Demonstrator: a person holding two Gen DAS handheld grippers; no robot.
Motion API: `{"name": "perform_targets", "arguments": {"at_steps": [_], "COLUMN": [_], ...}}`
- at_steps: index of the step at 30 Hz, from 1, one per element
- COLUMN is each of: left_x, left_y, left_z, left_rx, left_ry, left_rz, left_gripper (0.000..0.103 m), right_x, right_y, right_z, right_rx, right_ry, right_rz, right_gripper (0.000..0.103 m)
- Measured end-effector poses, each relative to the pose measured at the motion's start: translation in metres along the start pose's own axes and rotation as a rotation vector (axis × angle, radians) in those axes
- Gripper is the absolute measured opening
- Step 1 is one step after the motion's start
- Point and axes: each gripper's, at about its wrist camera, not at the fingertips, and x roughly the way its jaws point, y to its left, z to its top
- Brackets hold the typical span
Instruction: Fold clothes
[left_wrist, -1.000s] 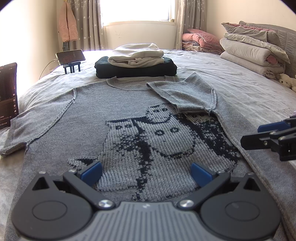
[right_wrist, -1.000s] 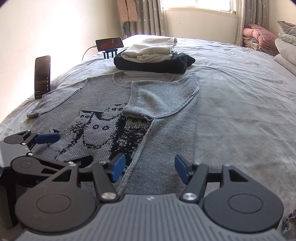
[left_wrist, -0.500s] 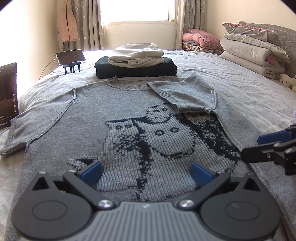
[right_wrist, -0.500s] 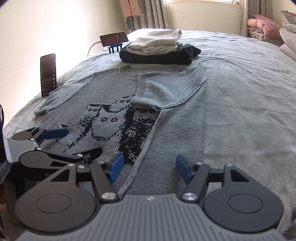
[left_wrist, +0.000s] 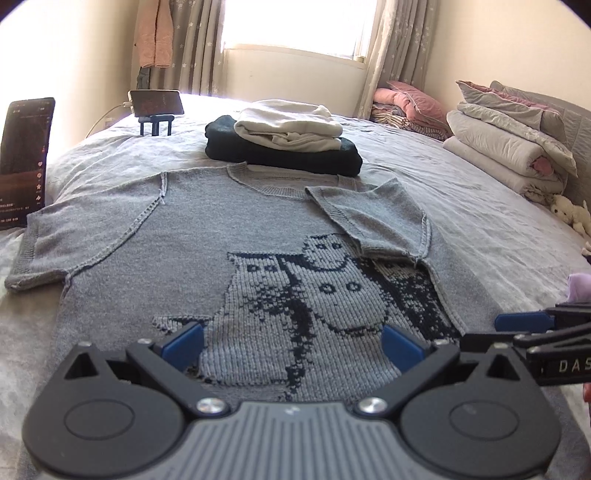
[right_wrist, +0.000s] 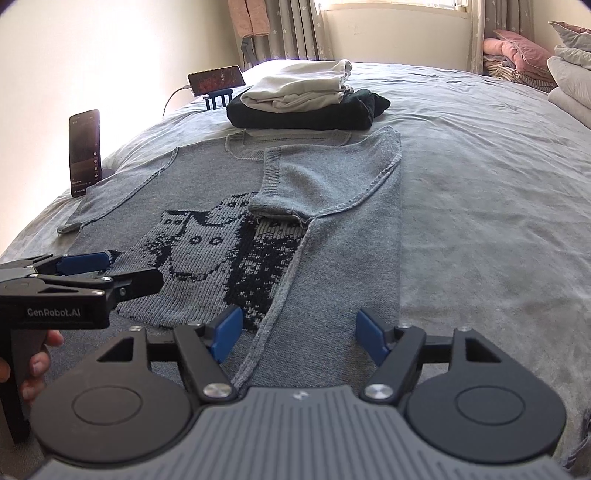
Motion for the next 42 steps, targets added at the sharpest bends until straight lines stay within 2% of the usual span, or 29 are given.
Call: {"name": "perform_targets", "arguments": {"at_steps": [5,18,21,23,27,30,33,35,36,39,42], "left_x": [-0.004,-0.003,-0.002,-0.001,-0.001,-0.001,0.0,0.002,0.002,0.001,0.001], "left_y": [0.028,0.095,0.106,0.11,0.119,0.129,0.138,0.145,0.146,0.142,0.127], "left_z": [0.01,0.024,0.026,0.025,0.026,0.027,0.027,0.029,0.03,0.033,0.038], "left_rx": [-0.062,-0.189,-0.216,-0.231,-0.29,-0.357,-0.415,-0.444,-0.45,-0.432,-0.365], "left_ry": [0.033,0.013,0.004,-0.006,-0.04,-0.071,-0.107,-0.118,-0.125,-0.148,-0.18], "left_rz": [0.063,0.289,0.328,0.343,0.345,0.339,0.337,0.317,0.303,0.248,0.181], "left_gripper": [0.103,0.102,0.098,0.09,0.085,0.077,0.053,0.01,0.005,0.004,0.004], "right_x": [0.001,-0.001,0.0,0.0,0.001,0.002,0.002,0.003,0.003,0.004,0.004], "right_y": [0.002,0.006,0.007,0.007,0.008,0.009,0.009,0.009,0.01,0.009,0.008], "right_z": [-0.001,-0.003,-0.004,-0.004,-0.004,-0.005,-0.005,-0.005,-0.005,-0.004,-0.004], "right_rx": [-0.004,-0.008,-0.009,-0.01,-0.011,-0.014,-0.015,-0.016,-0.016,-0.01,-0.004], "right_ry": [-0.005,-0.025,-0.023,-0.023,-0.022,-0.021,-0.021,-0.022,-0.023,-0.023,-0.024], "right_rz": [0.001,0.011,0.01,0.009,0.008,0.006,0.007,0.008,0.008,0.013,0.018], "right_gripper": [0.072,0.073,0.073,0.073,0.073,0.074,0.074,0.074,0.074,0.074,0.074]}}
